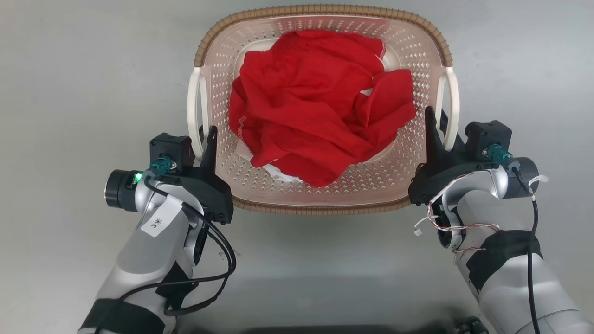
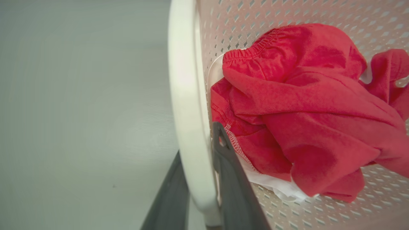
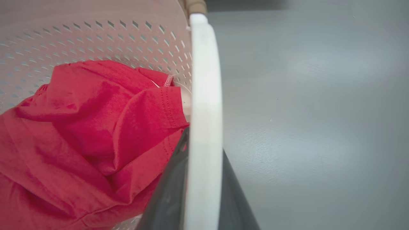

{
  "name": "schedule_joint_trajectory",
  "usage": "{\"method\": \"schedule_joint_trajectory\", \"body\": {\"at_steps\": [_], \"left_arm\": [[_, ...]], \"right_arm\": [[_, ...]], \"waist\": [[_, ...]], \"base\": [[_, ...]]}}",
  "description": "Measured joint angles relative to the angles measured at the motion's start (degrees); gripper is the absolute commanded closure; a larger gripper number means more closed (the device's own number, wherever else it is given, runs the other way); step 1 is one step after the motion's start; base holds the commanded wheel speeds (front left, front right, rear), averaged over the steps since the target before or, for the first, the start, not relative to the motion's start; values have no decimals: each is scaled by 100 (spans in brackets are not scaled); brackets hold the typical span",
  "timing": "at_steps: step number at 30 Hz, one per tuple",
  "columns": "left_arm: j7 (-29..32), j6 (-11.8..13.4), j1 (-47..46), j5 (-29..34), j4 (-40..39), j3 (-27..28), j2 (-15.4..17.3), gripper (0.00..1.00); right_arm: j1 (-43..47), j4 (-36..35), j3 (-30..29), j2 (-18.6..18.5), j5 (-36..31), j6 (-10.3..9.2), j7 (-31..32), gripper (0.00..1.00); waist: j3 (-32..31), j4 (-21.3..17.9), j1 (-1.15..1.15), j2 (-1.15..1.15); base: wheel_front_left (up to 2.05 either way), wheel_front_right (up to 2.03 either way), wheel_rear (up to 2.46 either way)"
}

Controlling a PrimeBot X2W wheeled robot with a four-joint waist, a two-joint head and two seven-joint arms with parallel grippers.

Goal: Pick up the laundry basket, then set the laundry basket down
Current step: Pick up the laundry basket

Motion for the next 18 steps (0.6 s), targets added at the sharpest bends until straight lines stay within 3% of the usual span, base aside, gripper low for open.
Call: {"method": "schedule_joint_trajectory", "body": {"at_steps": [18], "left_arm": [[-1,54,335,-402,532,-225,-42,100]], "right_arm": [[241,485,748,21,845,-9,0,100]], "waist": [[-1176,27,0,0]], "base": [[0,0,0]]}}
